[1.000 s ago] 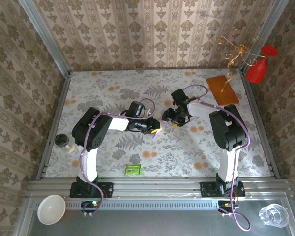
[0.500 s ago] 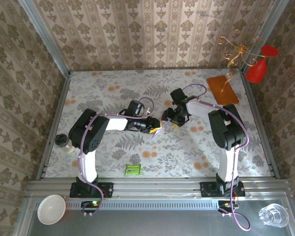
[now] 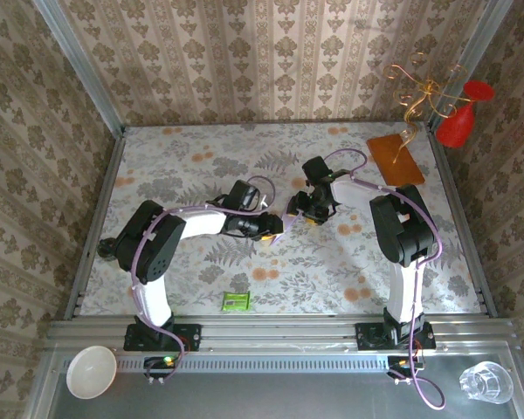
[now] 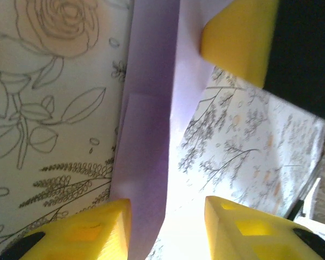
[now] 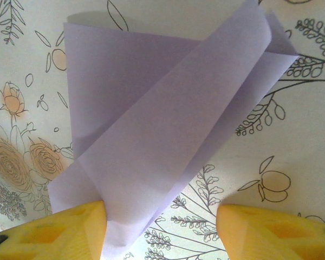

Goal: Fold a paper plane with a square sheet of paper (pick it up from the middle)
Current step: Fold the wing for the fifth time at the center of the table.

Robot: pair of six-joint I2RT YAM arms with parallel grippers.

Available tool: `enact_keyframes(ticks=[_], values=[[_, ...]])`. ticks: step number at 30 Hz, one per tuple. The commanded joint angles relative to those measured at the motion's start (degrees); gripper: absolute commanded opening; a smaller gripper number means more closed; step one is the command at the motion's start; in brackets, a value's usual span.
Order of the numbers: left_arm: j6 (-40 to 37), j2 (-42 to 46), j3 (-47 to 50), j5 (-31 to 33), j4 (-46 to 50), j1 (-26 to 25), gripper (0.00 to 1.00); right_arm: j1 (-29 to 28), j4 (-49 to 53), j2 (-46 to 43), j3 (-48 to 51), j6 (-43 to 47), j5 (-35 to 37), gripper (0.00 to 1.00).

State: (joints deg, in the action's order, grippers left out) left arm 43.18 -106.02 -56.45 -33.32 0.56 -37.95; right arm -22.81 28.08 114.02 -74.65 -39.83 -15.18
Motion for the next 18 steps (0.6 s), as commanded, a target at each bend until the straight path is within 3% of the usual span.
enact_keyframes(ticks=[1,18], values=[[-3.2,0.2,-1.7,3.0,4.0,-0.4,0.42,-0.6,-0.7,7.5,2.9,0.2,5.3,0.62],[-5.1,-3.0,-2.8,5.5,8.0,-1.0,0.30,-0.4,-0.4,8.1,3.2,0.0,5.5,0.61]])
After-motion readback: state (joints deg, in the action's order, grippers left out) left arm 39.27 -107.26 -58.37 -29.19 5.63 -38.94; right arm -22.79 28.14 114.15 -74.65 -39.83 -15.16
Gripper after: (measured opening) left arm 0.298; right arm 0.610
